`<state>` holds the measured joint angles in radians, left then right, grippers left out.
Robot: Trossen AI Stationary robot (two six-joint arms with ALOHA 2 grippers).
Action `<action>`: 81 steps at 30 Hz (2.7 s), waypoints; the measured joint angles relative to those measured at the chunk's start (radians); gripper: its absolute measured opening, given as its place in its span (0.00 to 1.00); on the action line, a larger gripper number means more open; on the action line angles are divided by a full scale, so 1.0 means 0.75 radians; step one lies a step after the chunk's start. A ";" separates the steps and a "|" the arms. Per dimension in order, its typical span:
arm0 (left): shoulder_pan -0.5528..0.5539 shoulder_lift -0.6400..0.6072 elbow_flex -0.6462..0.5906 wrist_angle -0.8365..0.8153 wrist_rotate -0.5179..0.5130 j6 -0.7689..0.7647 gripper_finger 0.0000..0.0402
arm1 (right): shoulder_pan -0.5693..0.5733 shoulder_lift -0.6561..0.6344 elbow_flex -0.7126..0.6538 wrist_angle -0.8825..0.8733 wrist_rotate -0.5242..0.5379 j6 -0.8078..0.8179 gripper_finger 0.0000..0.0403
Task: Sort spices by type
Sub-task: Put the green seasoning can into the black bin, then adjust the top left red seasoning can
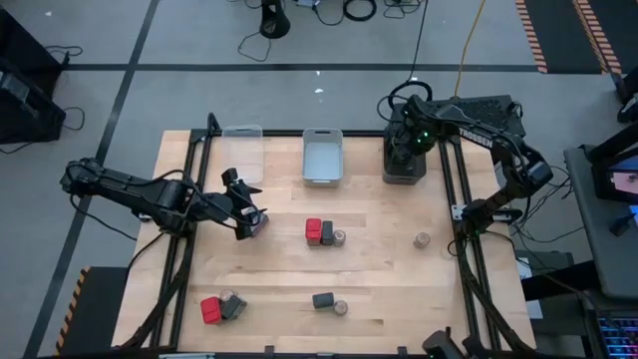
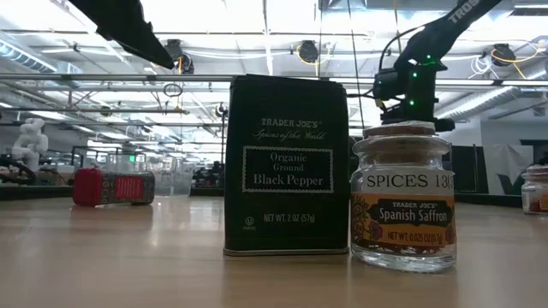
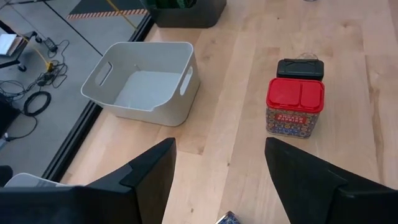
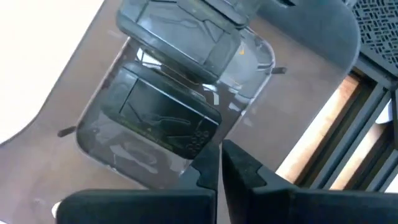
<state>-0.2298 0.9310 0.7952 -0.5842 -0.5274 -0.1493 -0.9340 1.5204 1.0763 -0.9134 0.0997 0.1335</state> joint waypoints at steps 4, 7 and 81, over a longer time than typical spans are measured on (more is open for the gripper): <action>0.000 0.000 0.000 0.000 0.000 0.000 0.63 | 0.009 0.000 0.000 0.023 -0.001 -0.008 0.00; 0.000 0.000 0.000 0.000 0.000 -0.001 0.63 | 0.009 0.000 0.000 0.039 -0.041 -0.018 0.00; 0.030 -0.030 -0.119 -0.839 0.039 -1.132 0.63 | 1.069 1.133 1.105 1.160 -0.476 -0.273 0.00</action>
<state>-0.2073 0.9084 0.7059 -1.2138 -0.4979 -0.9985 -0.1326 2.3704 1.9050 -0.0434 -0.2569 -0.0715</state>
